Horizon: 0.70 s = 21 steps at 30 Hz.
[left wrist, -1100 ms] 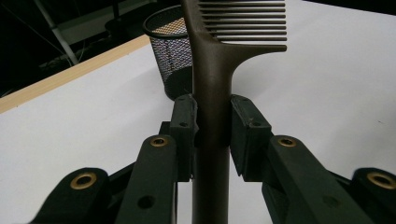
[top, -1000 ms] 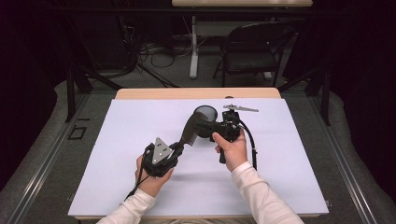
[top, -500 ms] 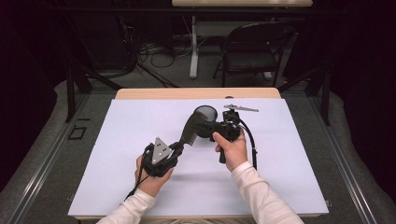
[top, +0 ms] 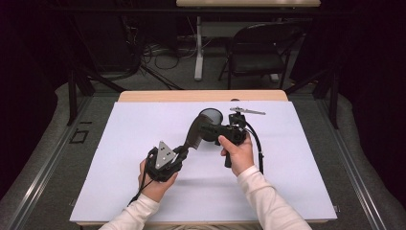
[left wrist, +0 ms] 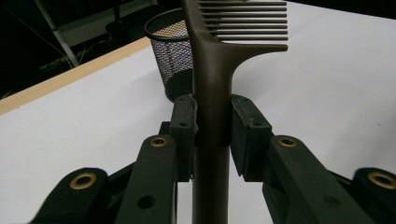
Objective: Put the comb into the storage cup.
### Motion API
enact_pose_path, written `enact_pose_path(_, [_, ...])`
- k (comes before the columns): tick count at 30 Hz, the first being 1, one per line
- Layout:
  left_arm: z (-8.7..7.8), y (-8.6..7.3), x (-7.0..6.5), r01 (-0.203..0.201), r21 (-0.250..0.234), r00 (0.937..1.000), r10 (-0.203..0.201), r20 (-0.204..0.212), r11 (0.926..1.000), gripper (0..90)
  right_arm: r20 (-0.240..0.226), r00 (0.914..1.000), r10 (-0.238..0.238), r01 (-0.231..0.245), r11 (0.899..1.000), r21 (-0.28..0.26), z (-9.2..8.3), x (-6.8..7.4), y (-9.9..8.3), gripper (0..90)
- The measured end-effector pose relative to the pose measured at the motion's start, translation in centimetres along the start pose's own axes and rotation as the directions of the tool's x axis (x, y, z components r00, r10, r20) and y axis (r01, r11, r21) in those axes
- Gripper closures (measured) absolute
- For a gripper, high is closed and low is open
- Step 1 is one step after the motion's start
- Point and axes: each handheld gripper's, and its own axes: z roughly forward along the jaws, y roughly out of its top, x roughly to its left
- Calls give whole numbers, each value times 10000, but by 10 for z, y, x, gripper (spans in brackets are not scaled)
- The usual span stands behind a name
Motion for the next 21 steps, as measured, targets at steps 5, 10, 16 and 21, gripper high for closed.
enact_pose_path(5, [0, 0, 0, -27, -34, 10000, 27, -40, 10000, 724, -65, 10000, 16, -16, 10000, -14, 0, 0, 0, 869])
enact_pose_path(10, [0, 0, 0, 1, -76, 10000, -1, -66, 10000, 722, -102, 9999, 43, -43, 10000, -23, 0, 0, 0, 870])
enact_pose_path(16, [0, 0, 0, 46, -110, 10000, -46, -60, 9999, 715, -162, 9998, 81, -82, 9999, -65, 1, -1, 0, 869])
enact_pose_path(21, [-1, 0, 1, 103, -156, 9999, -104, -78, 9998, 684, -111, 9999, 96, -97, 9999, -54, 1, -1, 0, 870])
